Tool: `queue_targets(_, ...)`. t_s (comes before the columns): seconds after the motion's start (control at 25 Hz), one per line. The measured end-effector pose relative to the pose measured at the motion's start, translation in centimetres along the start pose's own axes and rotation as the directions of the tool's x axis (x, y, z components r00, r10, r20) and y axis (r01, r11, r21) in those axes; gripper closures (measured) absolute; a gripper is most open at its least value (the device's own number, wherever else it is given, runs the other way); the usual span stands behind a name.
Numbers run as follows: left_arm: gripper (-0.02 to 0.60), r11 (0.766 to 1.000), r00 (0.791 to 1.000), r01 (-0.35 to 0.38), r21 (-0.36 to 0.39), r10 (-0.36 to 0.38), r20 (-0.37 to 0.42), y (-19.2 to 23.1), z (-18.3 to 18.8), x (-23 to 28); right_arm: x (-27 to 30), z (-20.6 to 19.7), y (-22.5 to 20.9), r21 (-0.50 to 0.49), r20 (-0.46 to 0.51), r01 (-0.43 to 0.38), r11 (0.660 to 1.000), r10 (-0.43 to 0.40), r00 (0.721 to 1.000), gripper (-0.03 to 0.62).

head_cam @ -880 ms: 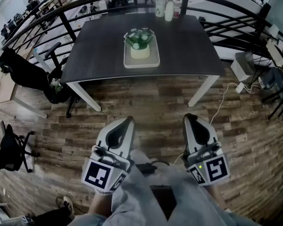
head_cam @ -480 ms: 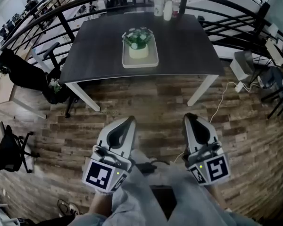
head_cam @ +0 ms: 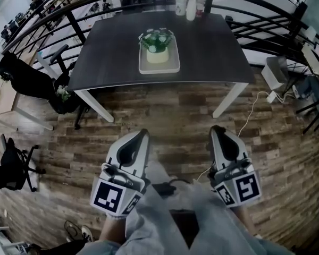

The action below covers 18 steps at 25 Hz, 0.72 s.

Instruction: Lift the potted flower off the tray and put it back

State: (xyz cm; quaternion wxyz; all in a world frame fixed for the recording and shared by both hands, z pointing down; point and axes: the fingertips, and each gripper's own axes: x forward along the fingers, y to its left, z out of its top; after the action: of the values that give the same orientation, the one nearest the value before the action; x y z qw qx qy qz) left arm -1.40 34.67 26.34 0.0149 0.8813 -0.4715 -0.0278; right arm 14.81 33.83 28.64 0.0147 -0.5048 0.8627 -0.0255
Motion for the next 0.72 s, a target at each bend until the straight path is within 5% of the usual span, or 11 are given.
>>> queue_targets(0.32,0.583,0.999,0.998,-0.036,-0.011,0.035,-0.053,1.1,-1.6,-0.2,0.5,-1.4,0.1,0.013,-0.031,-0.012,1.000,0.013,0.999,0.591)
queue_targets(0.72,0.583,0.999,1.000,-0.017,-0.028,0.017,0.000,4.3,-1.3,3.6,4.3,-1.5,-1.6,0.007,-0.048,0.010,1.000,-0.010,0.999,0.591)
